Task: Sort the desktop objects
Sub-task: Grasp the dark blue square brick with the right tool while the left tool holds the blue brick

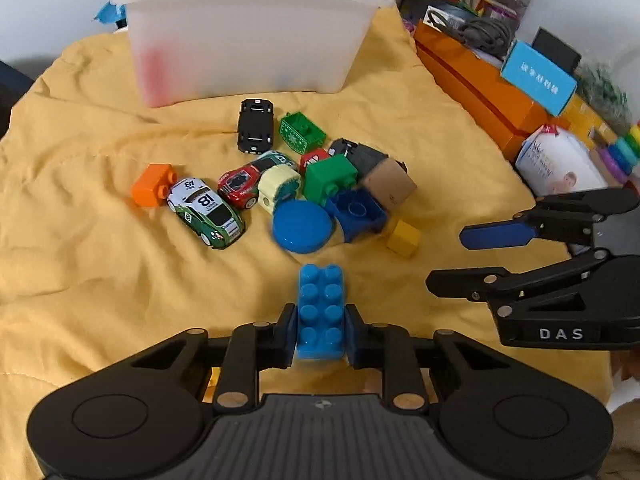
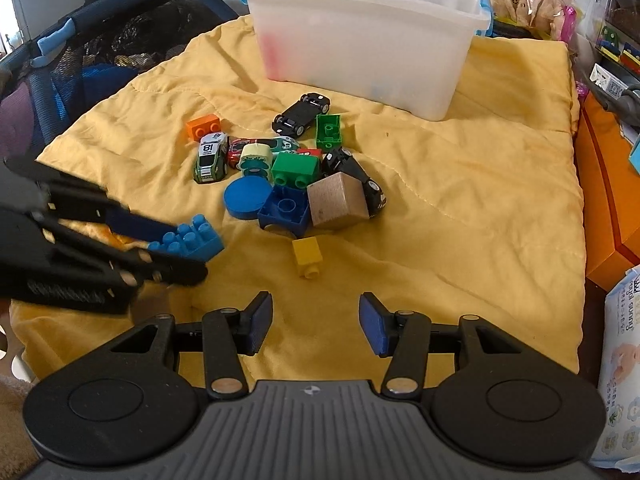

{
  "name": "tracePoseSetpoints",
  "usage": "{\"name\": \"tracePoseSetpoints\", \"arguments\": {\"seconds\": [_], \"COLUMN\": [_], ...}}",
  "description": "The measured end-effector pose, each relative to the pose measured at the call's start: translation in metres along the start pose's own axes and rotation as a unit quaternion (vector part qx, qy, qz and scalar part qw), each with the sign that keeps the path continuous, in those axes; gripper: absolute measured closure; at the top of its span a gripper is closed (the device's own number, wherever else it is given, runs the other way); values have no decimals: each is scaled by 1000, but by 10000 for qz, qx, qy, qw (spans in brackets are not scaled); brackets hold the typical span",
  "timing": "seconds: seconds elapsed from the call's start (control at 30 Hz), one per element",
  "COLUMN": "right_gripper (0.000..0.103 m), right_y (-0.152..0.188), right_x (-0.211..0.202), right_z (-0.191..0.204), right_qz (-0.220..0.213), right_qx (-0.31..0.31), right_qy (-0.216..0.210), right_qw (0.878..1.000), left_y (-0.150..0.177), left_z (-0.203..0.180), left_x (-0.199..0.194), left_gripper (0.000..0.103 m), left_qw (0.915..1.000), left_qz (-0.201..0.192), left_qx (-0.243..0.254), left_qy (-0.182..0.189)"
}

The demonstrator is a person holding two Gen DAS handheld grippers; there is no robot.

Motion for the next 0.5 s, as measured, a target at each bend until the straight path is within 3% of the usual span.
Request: {"name": "tracePoseSetpoints", "arguments": {"seconds": [0.1, 0.2, 0.33, 0.5], "right_gripper": [51, 51, 51, 51], "right_y": [-4, -15, -35, -52], "right_x": [0, -3, -7, 0], "right_z": [-2, -8, -18, -34], "right_qz": [-77, -307, -568, -620], "right_qx": [52, 119, 207, 379], "right_qy": [13, 40, 154, 181], "right_qw": [10000, 9995, 9981, 9972], "left_y": [-2, -9, -13, -2], "left_z": [11, 23, 44, 53], "left_x": [-4, -10, -7, 2], "left_gripper": [76, 76, 76, 75], "left_qw": [10000, 9984, 9994, 9991], "left_qz": [-42, -178, 2, 136], "left_qx": [-68, 242, -249, -387], "left_qy": [16, -475, -232, -71]}}
Point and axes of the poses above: each gripper's, at about its wrist camera, not at the fingertips, and x roughly the way its jaws point, z to its left, y to its underside, the point moved 8 cm from there along x, roughly the way its jaws point, and after that the axes turned 9 degrees about -y, right-handed, at the moved point
